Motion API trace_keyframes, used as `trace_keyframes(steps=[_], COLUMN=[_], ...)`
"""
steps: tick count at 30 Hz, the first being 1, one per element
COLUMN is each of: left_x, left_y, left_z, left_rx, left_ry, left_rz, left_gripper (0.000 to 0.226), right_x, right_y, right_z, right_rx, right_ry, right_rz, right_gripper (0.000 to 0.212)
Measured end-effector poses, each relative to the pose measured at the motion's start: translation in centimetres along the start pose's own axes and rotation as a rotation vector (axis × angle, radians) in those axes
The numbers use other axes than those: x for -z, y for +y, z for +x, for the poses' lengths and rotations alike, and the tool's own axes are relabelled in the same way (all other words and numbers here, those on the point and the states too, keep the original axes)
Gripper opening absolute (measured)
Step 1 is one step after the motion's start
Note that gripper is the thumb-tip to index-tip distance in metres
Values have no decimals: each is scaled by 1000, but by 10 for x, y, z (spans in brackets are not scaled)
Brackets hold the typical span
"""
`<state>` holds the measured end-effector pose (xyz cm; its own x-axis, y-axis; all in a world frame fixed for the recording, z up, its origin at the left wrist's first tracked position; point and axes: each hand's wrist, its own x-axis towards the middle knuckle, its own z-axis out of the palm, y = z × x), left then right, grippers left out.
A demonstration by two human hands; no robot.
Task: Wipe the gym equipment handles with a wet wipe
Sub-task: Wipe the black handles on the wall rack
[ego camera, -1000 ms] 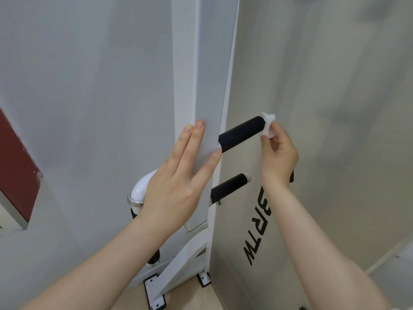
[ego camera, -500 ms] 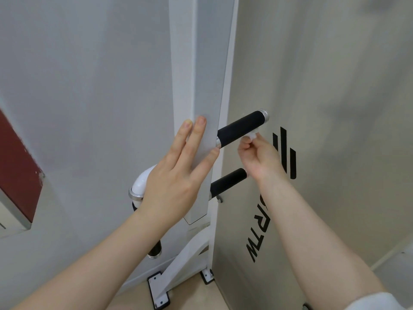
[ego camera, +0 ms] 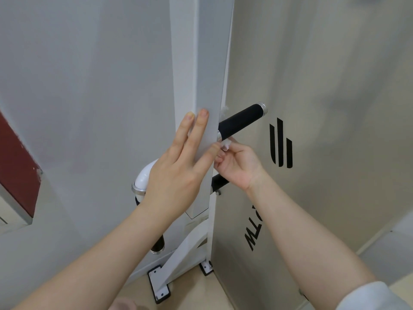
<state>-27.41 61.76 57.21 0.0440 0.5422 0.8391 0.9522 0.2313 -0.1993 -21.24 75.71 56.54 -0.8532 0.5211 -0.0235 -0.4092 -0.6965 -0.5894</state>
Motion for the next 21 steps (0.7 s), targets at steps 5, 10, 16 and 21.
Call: trace_keyframes(steps=[5, 10, 16, 21], left_x=[7, 7, 20, 32], left_y=[9, 24, 30, 47], left_z=[1, 2, 0, -12], left_rx=[-4, 13, 62, 165], left_ry=[-6, 1, -133, -162], left_rz=[44, 34, -16, -223], left_gripper=[56, 50, 51, 47], right_x=[5, 2, -29, -37], right_y=[-2, 5, -12, -18], right_z=[-17, -44, -72, -130], right_rx=[67, 313, 451, 349], right_ry=[-7, 69, 274, 153], right_rz=[-111, -274, -365, -481], right_gripper=[41, 22, 33, 44])
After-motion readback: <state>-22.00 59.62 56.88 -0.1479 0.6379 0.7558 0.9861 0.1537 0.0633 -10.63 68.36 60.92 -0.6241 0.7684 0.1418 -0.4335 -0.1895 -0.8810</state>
